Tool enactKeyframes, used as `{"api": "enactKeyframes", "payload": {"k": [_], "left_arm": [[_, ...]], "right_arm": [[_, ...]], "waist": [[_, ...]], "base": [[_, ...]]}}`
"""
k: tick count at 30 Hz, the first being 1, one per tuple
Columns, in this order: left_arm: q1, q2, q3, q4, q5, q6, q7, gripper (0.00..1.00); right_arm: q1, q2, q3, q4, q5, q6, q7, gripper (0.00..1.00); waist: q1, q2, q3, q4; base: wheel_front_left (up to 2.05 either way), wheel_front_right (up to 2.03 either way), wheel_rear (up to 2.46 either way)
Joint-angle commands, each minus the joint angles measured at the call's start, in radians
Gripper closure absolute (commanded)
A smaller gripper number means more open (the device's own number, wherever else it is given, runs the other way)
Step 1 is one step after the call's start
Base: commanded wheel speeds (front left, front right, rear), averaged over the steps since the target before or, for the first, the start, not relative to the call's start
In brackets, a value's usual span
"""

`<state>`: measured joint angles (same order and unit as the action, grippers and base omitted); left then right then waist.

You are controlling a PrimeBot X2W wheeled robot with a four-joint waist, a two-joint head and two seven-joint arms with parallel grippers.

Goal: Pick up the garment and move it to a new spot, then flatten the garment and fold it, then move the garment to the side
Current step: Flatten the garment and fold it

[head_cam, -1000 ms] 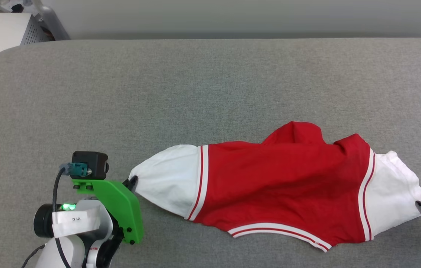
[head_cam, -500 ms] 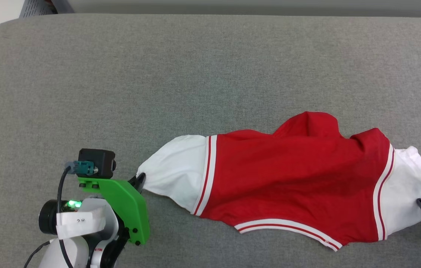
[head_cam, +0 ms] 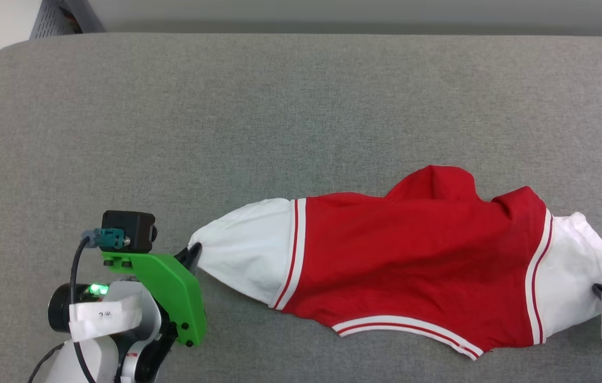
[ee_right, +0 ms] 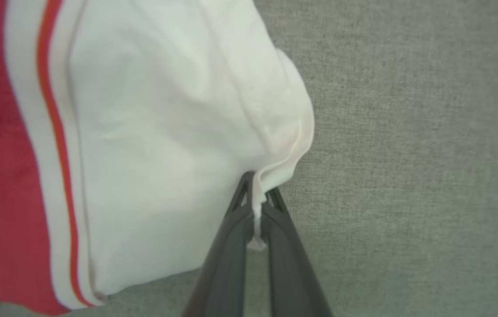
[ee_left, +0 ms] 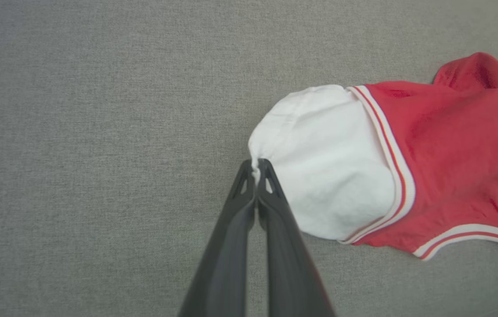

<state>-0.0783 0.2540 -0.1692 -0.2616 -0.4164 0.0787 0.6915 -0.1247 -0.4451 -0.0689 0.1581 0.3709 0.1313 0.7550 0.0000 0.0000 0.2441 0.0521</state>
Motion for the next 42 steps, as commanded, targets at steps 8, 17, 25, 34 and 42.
{"api": "enactKeyframes", "payload": {"k": [8,17,25,34,42], "left_arm": [[0.0,0.027,0.033,-0.023,-0.039,-0.028,-0.033,1.0],[-0.071,0.09,0.104,-0.094,-0.055,-0.039,-0.03,1.0],[-0.195,0.145,0.152,-0.168,-0.043,-0.049,-0.039,1.0],[-0.359,0.185,0.184,-0.158,-0.006,-0.061,-0.096,1.0],[-0.592,0.25,0.19,-0.029,-0.031,-0.129,-0.115,1.0]], "right_arm": [[0.002,-0.02,-0.077,-0.136,0.142,-0.001,-0.006,1.0],[-0.094,-0.078,-0.128,-0.233,0.186,-0.001,-0.004,1.0],[-0.277,-0.077,-0.141,-0.301,0.221,-0.001,-0.025,1.0],[-0.417,-0.092,-0.126,-0.274,0.205,-0.001,-0.082,1.0],[-0.682,-0.102,-0.042,-0.144,0.157,-0.001,-0.166,1.0]], "waist": [[0.0,0.0,-0.142,-0.027],[0.0,0.0,-0.243,-0.044],[0.0,0.0,-0.281,-0.061],[0.0,0.0,-0.226,-0.07],[0.0,0.0,-0.077,-0.085]], "base": [[0.0,0.0,0.0],[0.0,0.0,0.0],[0.0,0.0,0.0],[0.0,0.0,0.0],[0.0,0.0,0.0]]}}
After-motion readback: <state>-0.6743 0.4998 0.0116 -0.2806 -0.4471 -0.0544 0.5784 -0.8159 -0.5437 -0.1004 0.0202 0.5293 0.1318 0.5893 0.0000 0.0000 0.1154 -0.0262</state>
